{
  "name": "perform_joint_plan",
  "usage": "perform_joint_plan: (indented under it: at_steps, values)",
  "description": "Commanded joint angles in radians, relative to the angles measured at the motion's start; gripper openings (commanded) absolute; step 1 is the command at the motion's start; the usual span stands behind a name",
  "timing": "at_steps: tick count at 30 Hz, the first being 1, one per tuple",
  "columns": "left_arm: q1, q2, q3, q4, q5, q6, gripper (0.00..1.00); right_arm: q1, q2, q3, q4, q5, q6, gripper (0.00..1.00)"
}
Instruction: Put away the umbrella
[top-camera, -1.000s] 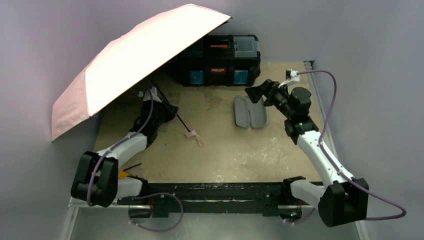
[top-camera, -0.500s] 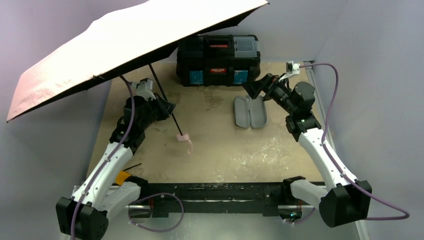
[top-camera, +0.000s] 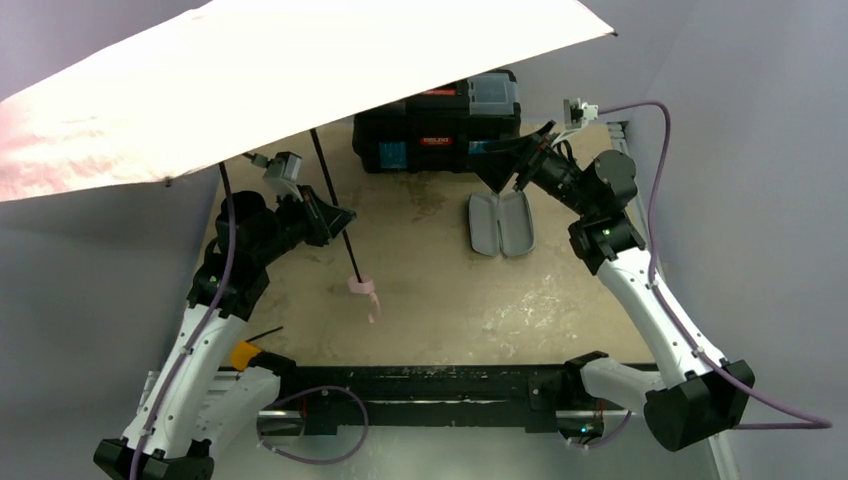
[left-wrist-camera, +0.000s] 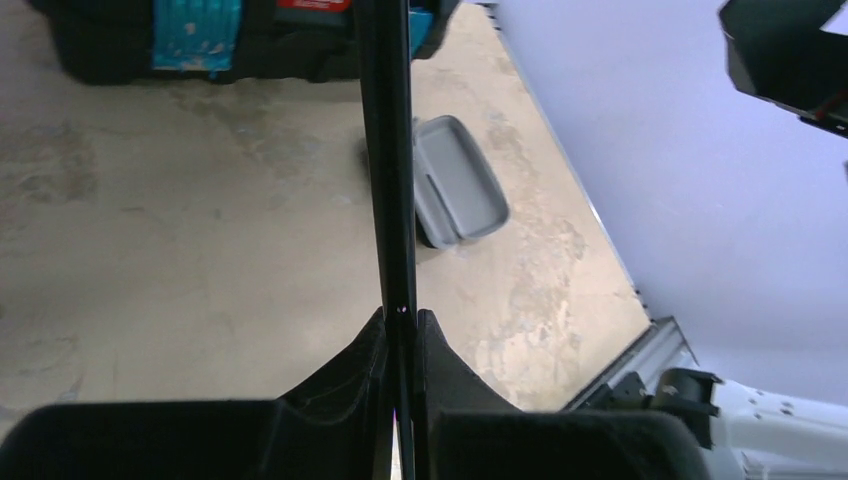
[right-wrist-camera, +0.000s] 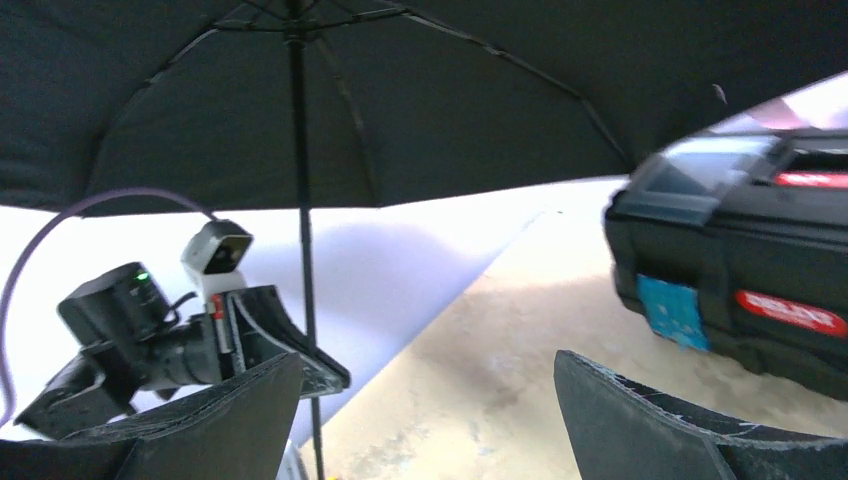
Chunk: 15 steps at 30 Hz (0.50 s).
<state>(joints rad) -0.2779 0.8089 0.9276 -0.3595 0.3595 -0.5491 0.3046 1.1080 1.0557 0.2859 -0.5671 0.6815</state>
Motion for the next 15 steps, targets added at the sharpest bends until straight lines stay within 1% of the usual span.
perform_joint_plan:
  at_steps: [1, 8, 11, 15]
  values:
    - [-0.022, -0.028, 0.113, 0.034, 0.136, -0.003, 0.0, 0.035, 0.011, 0.08, 0.119, -0.076, 0.074, 0.99]
    - [-0.067, 0.0, 0.19, 0.034, 0.198, -0.037, 0.0, 0.067, 0.025, 0.108, 0.229, -0.088, 0.164, 0.99]
    - [-0.111, 0.017, 0.212, 0.058, 0.208, -0.058, 0.0, 0.087, 0.035, 0.116, 0.27, -0.087, 0.195, 0.99]
    - [-0.183, 0.043, 0.276, 0.062, 0.186, -0.062, 0.0, 0.124, 0.057, 0.142, 0.303, -0.071, 0.218, 0.99]
